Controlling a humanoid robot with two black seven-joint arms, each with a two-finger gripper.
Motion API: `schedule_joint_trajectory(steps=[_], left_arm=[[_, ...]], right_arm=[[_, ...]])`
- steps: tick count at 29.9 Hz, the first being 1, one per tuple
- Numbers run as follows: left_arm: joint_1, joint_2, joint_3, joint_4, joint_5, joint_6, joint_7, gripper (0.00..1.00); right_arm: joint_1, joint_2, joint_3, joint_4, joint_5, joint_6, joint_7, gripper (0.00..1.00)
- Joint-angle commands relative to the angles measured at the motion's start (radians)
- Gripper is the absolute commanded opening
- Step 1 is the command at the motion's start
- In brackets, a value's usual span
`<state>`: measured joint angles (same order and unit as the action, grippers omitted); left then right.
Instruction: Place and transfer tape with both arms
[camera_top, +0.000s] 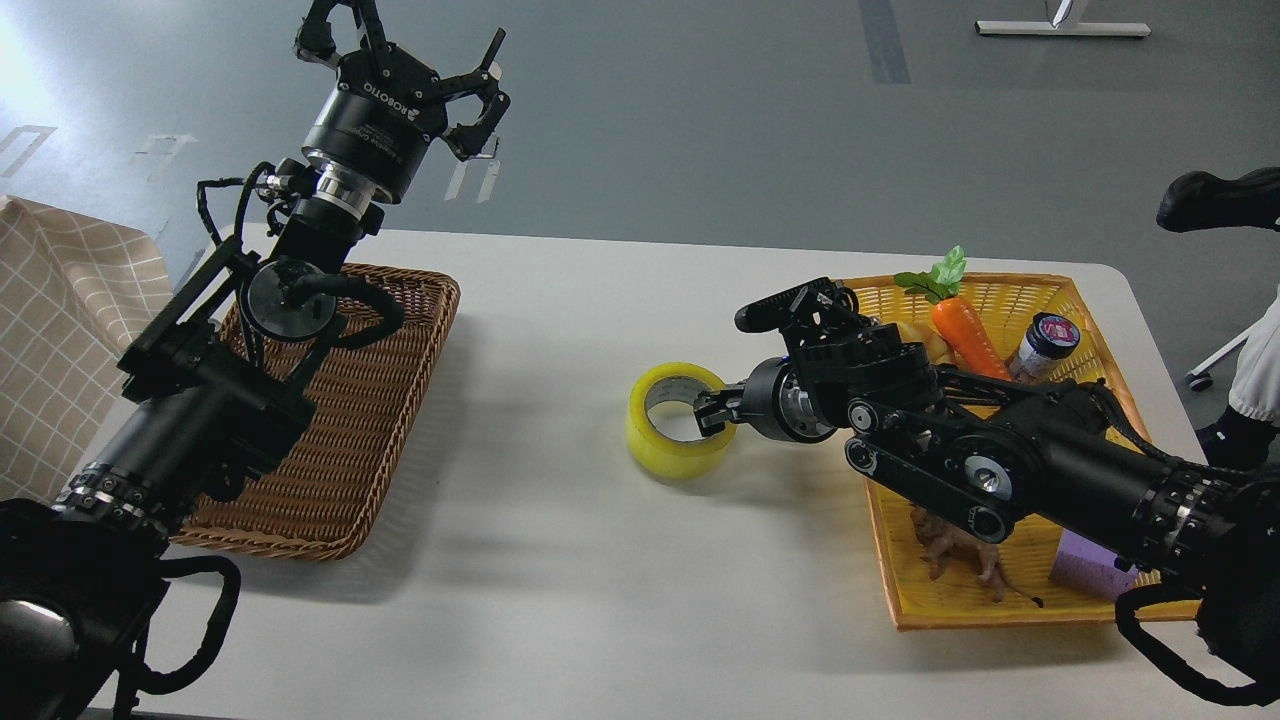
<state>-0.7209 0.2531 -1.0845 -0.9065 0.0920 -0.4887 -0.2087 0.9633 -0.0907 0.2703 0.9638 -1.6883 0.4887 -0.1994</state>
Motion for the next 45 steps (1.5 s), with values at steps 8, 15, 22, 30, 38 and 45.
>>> schedule_joint_trajectory(steps=[8,15,22,30,38,45], left_arm=[[0.0,0.002,0.0,0.001,0.0,0.0,0.0,0.98],[0.0,0.002,0.002,0.0,0.0,0.0,0.0,0.98],[0.003,0.011,0.009,0.001,0.003,0.0,0.002,0.98],[0.005,0.006,0.026,0.001,0.017,0.0,0.003,0.98],[0.006,0.011,0.028,0.001,0.017,0.0,0.002,0.98],[0.003,0.014,0.028,0.001,0.018,0.0,0.002,0.98]], right_arm=[[-0.02,-0.001,0.01,0.001,0.009,0.0,0.0,0.91],[0.003,-0.017,0.079,0.018,0.012,0.0,0.0,0.94],[0.034,-0.121,0.199,0.105,0.015,0.0,0.002,0.97],[-0.003,-0.212,0.541,0.197,0.019,0.0,0.003,1.0],[-0.185,-0.175,1.073,0.316,0.142,0.0,0.014,1.0],[-0.273,-0.12,1.339,0.296,0.539,0.0,0.023,1.0]])
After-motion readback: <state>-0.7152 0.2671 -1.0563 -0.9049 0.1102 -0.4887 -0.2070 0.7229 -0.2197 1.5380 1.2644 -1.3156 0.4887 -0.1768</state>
